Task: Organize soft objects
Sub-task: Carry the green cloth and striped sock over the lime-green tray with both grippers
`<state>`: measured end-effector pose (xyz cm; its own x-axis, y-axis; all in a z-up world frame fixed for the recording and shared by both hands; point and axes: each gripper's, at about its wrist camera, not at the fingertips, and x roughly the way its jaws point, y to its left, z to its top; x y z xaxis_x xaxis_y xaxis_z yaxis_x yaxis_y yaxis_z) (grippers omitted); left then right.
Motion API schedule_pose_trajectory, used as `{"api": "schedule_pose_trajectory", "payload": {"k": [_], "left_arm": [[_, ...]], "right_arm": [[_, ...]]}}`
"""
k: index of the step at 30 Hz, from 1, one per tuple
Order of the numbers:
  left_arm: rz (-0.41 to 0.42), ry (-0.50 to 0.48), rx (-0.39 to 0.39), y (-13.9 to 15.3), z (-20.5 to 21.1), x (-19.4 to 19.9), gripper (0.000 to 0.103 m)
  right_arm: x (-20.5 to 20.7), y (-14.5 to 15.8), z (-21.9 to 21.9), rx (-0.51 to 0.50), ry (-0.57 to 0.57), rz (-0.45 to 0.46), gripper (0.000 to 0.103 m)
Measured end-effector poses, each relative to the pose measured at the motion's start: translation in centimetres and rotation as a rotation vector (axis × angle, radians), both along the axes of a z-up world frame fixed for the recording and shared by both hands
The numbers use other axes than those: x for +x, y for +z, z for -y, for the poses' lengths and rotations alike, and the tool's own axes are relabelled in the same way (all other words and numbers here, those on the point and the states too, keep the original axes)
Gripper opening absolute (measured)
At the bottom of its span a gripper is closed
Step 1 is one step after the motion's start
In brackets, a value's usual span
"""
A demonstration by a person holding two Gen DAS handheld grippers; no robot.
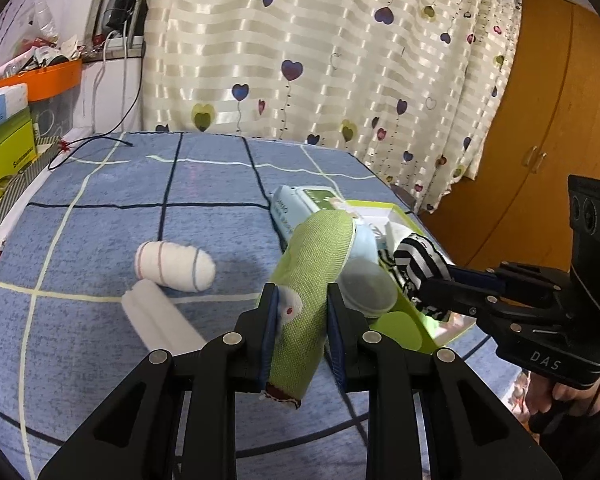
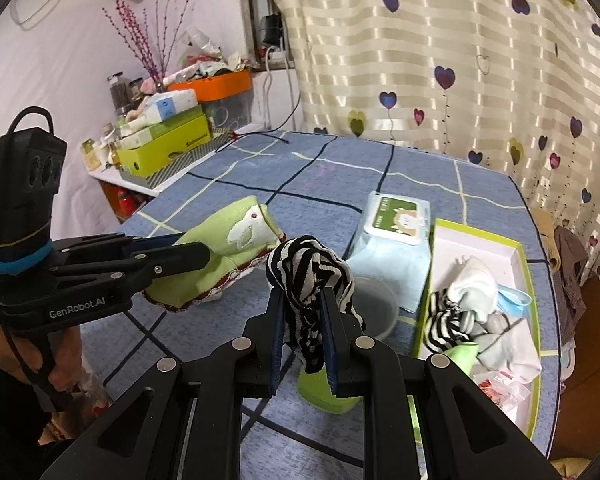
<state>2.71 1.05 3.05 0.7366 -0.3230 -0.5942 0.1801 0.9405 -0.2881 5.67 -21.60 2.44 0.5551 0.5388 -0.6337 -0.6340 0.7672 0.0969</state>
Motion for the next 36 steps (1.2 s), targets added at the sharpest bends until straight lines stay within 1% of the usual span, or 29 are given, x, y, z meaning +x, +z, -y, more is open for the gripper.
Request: {"api": "schedule_pose_trajectory", "payload": {"k": [10, 17, 28, 36], "left_arm": [[0.016, -0.03, 0.009, 1.2, 2.4, 1.2, 0.024], [0.02, -0.068, 0.017, 1.9, 4.8, 2.9, 0.024], [0.019, -0.145, 0.026, 2.4, 9.0, 6.1, 0.024], [0.009, -0.157, 0.038, 2.6, 10.7, 8.8, 0.024]], "right_arm": [[0.9, 0.1, 2.4, 0.016, -0.044, 0.008, 0.016], [1.9, 0.1, 4.6, 0.018, -0.082, 0.017, 0.016], [5.0, -0.2, 9.2, 0.01, -0.182, 0.018, 0.016], [8.1, -0.7, 11.7, -0.004, -0.232, 0.016, 0.016]]}}
